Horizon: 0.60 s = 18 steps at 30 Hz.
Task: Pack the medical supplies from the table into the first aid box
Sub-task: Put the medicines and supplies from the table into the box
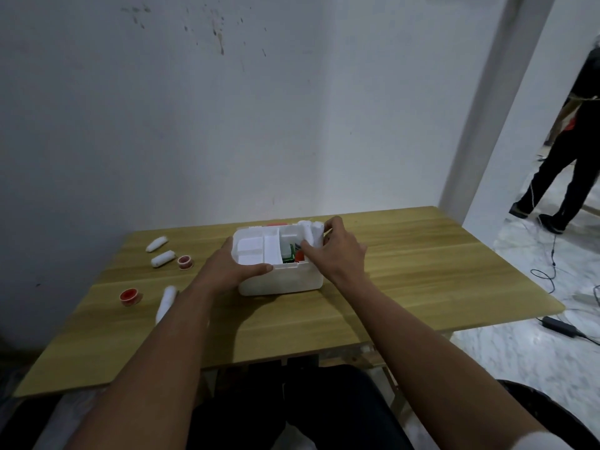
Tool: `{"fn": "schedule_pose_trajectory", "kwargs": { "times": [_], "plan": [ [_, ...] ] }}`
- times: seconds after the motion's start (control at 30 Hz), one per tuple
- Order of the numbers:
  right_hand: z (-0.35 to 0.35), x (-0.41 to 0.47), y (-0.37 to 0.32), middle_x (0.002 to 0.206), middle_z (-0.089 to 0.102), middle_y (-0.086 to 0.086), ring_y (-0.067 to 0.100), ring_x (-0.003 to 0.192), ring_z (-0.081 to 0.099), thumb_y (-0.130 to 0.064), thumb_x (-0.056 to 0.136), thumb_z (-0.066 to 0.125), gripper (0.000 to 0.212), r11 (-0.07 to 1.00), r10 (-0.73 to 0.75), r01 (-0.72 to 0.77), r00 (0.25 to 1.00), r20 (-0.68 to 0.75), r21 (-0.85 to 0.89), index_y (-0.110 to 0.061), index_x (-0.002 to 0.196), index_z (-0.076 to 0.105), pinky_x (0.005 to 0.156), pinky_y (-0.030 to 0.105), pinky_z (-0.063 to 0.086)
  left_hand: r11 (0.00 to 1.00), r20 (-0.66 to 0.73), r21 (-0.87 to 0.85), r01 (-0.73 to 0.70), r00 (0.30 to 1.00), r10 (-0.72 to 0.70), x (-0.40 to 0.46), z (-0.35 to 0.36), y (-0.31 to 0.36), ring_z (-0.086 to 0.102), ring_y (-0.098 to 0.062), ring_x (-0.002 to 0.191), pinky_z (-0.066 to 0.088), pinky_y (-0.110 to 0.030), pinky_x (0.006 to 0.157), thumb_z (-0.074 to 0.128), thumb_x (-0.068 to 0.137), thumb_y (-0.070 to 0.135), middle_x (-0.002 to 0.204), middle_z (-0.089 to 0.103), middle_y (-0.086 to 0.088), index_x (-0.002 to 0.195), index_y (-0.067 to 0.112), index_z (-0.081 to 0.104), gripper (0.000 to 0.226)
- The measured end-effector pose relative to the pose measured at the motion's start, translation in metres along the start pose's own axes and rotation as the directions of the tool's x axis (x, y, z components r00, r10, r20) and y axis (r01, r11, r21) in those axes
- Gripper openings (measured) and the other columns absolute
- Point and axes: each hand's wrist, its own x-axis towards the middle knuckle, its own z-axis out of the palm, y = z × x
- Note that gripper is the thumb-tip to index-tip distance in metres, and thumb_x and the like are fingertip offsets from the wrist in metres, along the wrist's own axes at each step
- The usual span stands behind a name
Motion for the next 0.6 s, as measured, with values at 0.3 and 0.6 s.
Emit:
{"fn": "schedule_pose_trajectory", "kwargs": {
  "times": [0.3,0.6],
  "plan": [
    [0.001,0.008,0.004,0.110,0.066,-0.001,0.025,0.099,0.064,-0.059,0.083,0.056,0.062,0.972,-0.174,0.177,0.984,0.035,-0.156,-0.034,0.138,0.043,0.081,0.042,0.038,1.000,-0.001,-0.015,0.002,1.000,-0.002,0.000,-0.001,0.001,0.049,-0.018,0.119,0.057,-0.050,0.093,0.092,0.070,0.046,0.146,0.053,0.004,0.153,0.036,0.039,0.099],
    [-0.009,0.017,0.004,0.125,0.061,-0.006,0.019,0.107,0.062,-0.049,0.087,0.062,0.051,0.958,-0.259,0.274,0.953,0.158,-0.086,-0.037,0.134,0.044,0.086,0.041,0.032,1.000,-0.001,0.000,-0.011,1.000,0.011,0.002,0.000,0.001,0.045,-0.016,0.115,0.056,-0.048,0.093,0.090,0.073,0.043,0.149,0.051,-0.001,0.153,0.032,0.037,0.097]
  ]
}}
